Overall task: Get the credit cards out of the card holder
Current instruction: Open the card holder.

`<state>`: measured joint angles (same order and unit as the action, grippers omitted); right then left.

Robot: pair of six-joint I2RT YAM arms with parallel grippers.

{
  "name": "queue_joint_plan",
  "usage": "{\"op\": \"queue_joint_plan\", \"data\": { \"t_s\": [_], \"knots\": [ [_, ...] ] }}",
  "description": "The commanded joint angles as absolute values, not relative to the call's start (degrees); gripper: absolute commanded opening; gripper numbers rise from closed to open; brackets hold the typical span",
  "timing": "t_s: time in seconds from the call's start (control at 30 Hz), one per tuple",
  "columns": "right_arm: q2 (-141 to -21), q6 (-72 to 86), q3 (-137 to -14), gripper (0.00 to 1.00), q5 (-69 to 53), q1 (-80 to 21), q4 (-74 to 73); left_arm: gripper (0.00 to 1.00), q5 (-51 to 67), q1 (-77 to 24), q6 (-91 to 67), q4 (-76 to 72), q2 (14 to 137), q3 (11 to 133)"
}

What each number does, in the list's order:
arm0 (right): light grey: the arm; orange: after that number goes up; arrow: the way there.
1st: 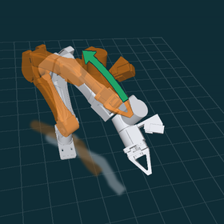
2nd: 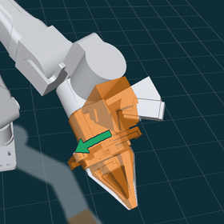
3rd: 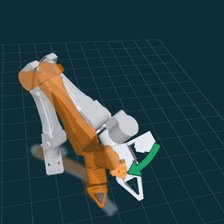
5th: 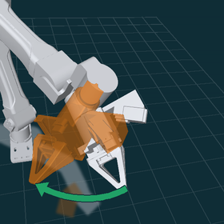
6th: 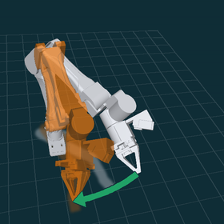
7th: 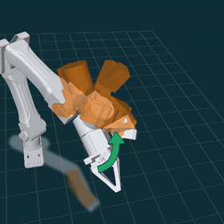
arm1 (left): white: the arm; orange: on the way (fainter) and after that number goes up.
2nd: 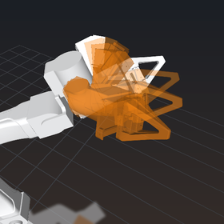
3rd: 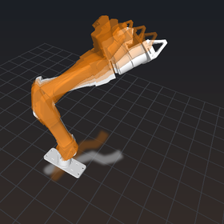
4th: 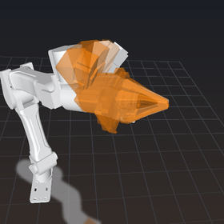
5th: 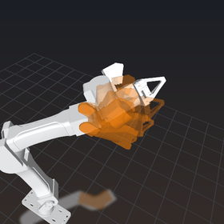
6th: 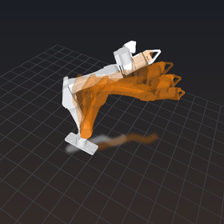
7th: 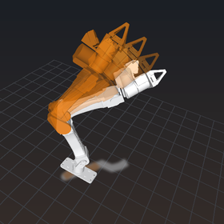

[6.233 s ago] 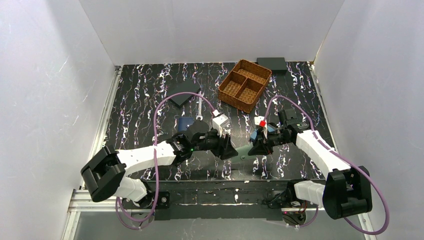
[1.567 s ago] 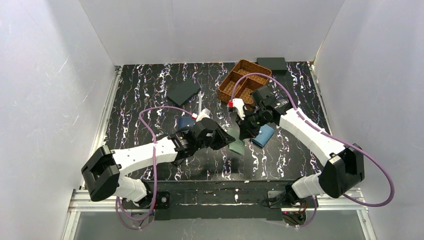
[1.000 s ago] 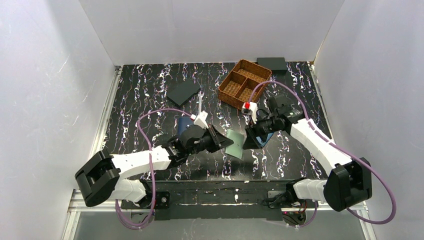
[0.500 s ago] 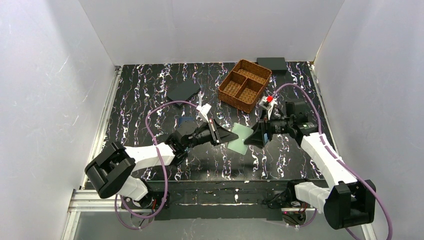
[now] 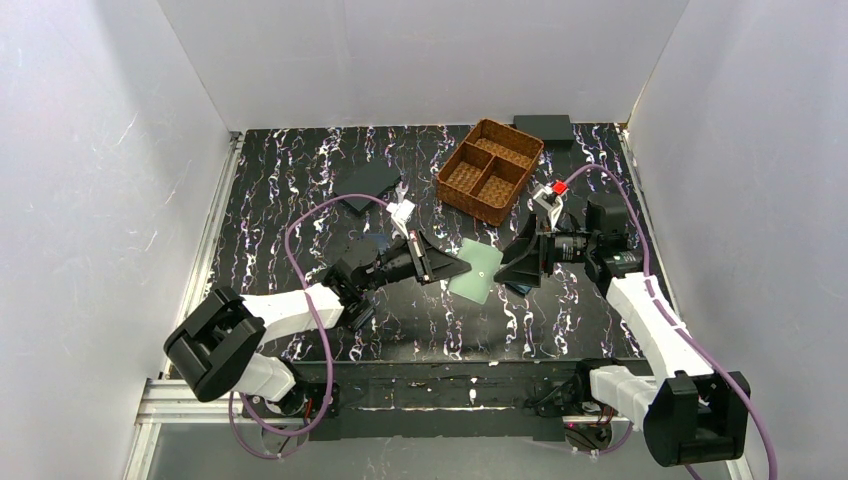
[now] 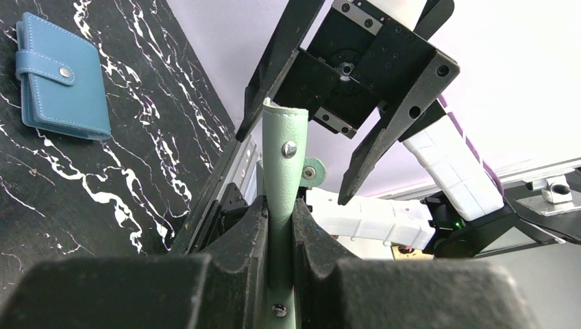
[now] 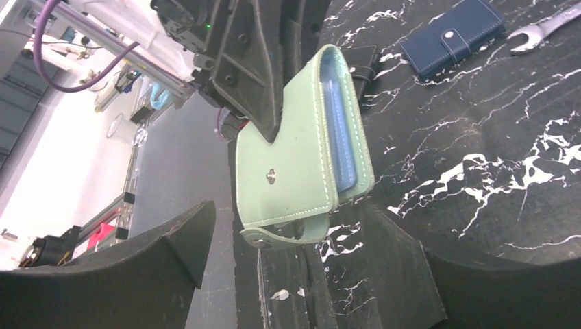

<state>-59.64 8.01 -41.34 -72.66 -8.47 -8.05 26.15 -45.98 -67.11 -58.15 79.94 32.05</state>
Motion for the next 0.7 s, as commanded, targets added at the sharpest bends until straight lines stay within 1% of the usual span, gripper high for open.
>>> {"op": "queue_joint_plan", "data": {
  "t_s": [0.0, 0.07, 0.13, 0.23, 0.37, 0.5, 0.67],
  "knots": [
    [-58.43, 9.59, -40.26, 0.85, -77.06, -8.25, -4.05, 0.0, 29.62, -45.43, -66.8, -61.98, 77.08, 32.61],
    [-58.52, 9.58, -40.17, 0.82, -77.11, -8.26, -3.98, 0.0, 30.43, -45.42, -66.8, -62.29, 77.15, 33.09],
    [-58.61, 9.58, -39.96, 0.76, -77.12, -8.26, -3.96, 0.0, 31.35, -45.3, -66.88, -62.67, 77.22, 33.53],
    [-58.77, 9.58, -39.78, 0.69, -76.7, -8.26, -3.87, 0.0, 32.59, -45.35, -66.97, -63.1, 77.12, 34.21],
    [-58.89, 9.58, -39.64, 0.63, -76.27, -8.26, -3.95, 0.0, 33.79, -45.13, -66.73, -63.29, 76.63, 34.71],
    [-58.56, 9.45, -39.31, 0.64, -76.71, -8.26, -3.96, 0.0, 34.09, -44.51, -66.75, -63.43, 75.85, 34.5],
    [-57.55, 9.4, -38.55, 0.71, -78.5, -8.26, -3.28, 0.0, 34.26, -44.22, -67.68, -64.63, 75.49, 34.28]
  ]
}}
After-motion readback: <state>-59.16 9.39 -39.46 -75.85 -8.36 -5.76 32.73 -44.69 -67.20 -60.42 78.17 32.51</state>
